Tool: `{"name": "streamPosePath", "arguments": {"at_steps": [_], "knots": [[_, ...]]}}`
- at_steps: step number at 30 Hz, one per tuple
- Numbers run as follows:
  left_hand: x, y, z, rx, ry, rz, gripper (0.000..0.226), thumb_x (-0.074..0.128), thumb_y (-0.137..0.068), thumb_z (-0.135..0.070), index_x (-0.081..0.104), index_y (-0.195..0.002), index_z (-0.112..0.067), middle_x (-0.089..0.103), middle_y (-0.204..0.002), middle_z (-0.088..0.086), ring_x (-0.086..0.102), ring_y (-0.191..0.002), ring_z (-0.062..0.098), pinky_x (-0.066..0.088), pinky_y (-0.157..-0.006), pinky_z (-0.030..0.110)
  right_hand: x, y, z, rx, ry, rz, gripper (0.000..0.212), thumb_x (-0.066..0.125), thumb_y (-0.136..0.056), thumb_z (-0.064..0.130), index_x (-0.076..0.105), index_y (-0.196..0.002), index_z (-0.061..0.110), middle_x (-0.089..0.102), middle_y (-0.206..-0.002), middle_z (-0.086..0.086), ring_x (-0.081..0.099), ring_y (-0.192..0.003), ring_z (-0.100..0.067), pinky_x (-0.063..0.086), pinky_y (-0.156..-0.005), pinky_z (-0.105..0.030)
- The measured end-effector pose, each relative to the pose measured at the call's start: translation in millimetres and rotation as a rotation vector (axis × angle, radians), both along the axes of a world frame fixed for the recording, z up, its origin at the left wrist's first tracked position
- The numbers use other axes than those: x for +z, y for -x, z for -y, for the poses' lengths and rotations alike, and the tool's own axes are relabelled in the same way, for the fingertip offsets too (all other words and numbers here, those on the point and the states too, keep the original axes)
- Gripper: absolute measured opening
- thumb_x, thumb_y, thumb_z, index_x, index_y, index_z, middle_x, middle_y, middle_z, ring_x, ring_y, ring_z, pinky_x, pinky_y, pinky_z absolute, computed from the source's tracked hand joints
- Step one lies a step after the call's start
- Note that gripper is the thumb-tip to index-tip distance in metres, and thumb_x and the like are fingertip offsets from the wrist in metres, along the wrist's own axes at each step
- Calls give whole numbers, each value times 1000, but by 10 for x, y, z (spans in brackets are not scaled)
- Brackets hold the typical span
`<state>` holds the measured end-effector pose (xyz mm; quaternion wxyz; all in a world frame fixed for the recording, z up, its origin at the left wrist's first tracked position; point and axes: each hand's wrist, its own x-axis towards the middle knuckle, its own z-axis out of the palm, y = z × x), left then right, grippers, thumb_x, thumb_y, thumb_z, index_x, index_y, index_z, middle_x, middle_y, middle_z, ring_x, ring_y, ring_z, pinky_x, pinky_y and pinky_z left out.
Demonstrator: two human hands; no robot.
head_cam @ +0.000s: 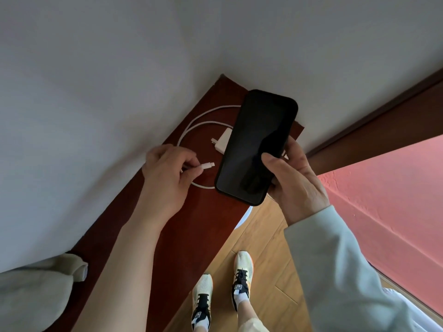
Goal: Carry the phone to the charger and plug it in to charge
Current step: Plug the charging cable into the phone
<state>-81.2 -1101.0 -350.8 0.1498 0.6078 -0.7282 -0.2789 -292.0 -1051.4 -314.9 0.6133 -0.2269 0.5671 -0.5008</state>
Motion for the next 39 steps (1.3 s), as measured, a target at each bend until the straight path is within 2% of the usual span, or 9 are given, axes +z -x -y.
{"name": "streamPosePath", "arguments": {"at_steps": [2,4,8,11,16,21,24,30,39], "knots": [[106,-62,-66,12,-49,-63,6,67,-94,-23,65,-100,-26,57,-99,-18,51,-115,21,45,-93,37,84,-55,26,-31,7,21,45,47,-101,3,54,-129,38,75,-101,22,70,-107,-12,54,-101,-45],[212,-128,-128,29,-93,-135,6,63,-97,-28,62,-102,-31,61,-94,-18,59,-98,12,45,-80,18,148,-117,53,-67,17,68,47,49,-100,4,53,-133,37,70,-122,9,64,-120,-21,49,-105,-55],[462,-194,-243,80,-238,-384,18,53,-92,-46,63,-107,-47,73,-86,-10,65,-90,-2,44,-72,2,225,-244,101,-133,42,144,46,49,-99,4,53,-135,32,64,-135,-3,62,-124,-26,47,-106,-56],[545,-209,-299,113,-290,-487,14,55,-90,-45,64,-97,-54,71,-89,-7,65,-87,7,45,-70,6,235,-314,120,-153,85,198,50,54,-92,8,52,-137,29,63,-137,-6,61,-126,-28,46,-107,-56],[564,-309,-400,134,-401,-621,18,62,-84,-46,75,-91,-57,70,-77,4,67,-75,6,48,-76,9,218,-403,132,-168,95,249,54,55,-87,10,51,-138,29,61,-140,-6,58,-130,-28,43,-109,-57],[598,-281,-499,126,-486,-685,17,66,-82,-44,80,-92,-46,72,-70,-1,69,-73,-1,48,-81,7,214,-520,131,-152,93,262,46,46,-99,0,58,-127,35,61,-139,-8,61,-126,-29,46,-104,-61],[609,-268,-519,141,-487,-704,16,66,-83,-42,79,-90,-35,69,-65,-4,67,-72,1,48,-81,7,235,-568,118,-131,95,237,45,46,-100,2,57,-129,35,65,-132,-3,65,-121,-25,54,-97,-53],[580,-305,-535,141,-533,-769,8,73,-87,-43,80,-89,-41,64,-65,-9,64,-71,1,48,-84,8,228,-581,109,-139,101,263,44,46,-100,2,60,-121,38,74,-115,7,68,-116,-23,55,-96,-52],[483,-344,-557,151,-596,-848,24,69,-77,-49,81,-95,-38,62,-70,-6,60,-73,4,48,-88,24,193,-588,70,-118,98,294,49,46,-100,2,51,-140,29,68,-131,-5,64,-123,-29,51,-100,-56]]}}
